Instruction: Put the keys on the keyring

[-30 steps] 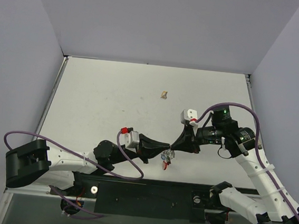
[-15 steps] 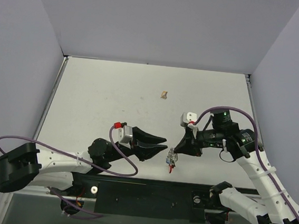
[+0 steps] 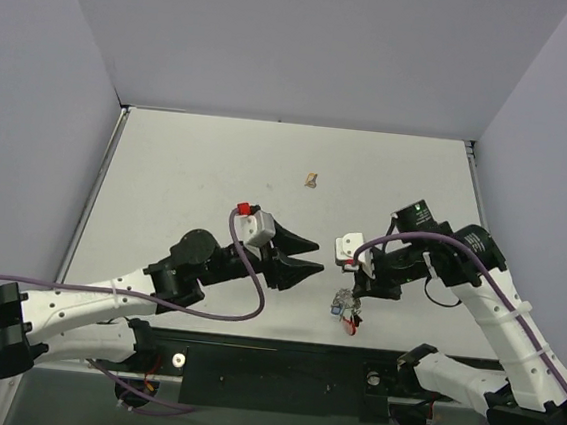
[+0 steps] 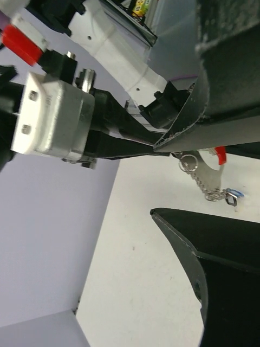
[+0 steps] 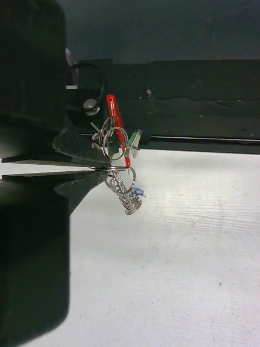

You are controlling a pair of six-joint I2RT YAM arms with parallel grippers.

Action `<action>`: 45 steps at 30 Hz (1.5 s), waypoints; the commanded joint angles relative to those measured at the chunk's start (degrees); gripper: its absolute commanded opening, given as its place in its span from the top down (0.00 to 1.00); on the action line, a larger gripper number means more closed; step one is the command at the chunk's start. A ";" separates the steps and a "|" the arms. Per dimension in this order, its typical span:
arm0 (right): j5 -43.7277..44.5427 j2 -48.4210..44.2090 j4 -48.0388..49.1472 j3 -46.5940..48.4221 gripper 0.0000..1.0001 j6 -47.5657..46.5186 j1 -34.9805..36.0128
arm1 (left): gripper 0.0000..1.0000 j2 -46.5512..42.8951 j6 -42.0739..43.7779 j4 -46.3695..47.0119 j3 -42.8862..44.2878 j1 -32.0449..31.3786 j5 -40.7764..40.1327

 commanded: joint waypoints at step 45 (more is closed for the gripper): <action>0.31 9.86 -22.14 11.64 1.00 -11.31 -1.24 | 0.69 20.79 3.54 8.17 6.68 -4.41 5.18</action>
